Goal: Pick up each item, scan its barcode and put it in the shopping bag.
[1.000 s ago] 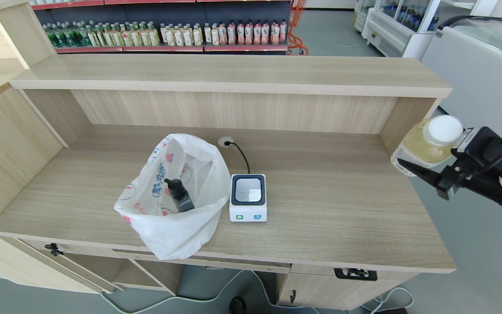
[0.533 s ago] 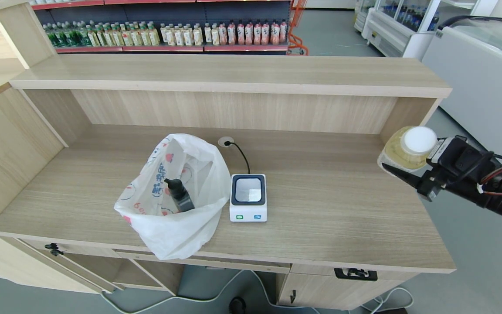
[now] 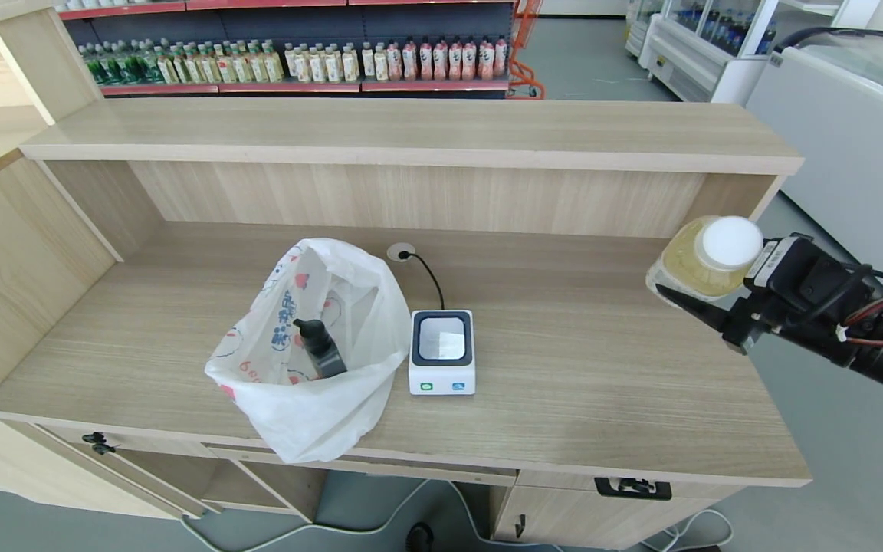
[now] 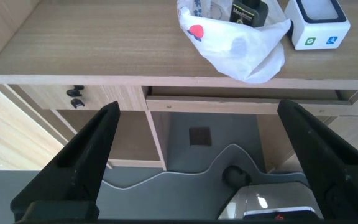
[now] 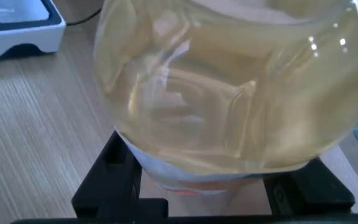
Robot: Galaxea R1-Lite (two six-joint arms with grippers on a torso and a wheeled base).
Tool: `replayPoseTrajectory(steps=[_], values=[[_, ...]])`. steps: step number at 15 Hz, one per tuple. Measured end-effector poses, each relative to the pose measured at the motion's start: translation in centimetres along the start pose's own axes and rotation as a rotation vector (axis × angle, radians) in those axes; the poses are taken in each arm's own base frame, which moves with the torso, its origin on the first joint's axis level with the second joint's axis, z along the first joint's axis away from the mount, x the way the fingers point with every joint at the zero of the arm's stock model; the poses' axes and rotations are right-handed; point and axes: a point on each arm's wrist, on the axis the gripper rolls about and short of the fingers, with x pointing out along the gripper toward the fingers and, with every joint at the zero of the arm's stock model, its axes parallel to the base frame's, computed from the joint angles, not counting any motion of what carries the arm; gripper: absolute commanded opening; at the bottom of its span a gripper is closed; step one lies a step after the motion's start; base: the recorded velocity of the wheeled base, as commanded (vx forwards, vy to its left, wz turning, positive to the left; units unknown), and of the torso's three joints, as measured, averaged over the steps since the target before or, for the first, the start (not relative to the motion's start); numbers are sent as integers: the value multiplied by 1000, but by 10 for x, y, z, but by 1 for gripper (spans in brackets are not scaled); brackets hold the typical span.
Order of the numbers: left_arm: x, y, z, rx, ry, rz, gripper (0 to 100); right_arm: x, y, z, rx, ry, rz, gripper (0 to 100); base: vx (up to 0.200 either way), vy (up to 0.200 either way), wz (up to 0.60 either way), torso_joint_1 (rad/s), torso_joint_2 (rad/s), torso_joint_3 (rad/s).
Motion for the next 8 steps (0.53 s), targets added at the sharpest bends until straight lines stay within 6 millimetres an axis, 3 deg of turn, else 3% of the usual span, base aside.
replayPoseTrajectory(steps=[4,8], values=[[0,0,0,-3,0,0,100,8,9,22,0,-43,6,0,0,200,0,7,-1,5],[0,0,0,-5,0,0,100,8,21,23,2,-45,31,0,0,200,0,4,2,1]])
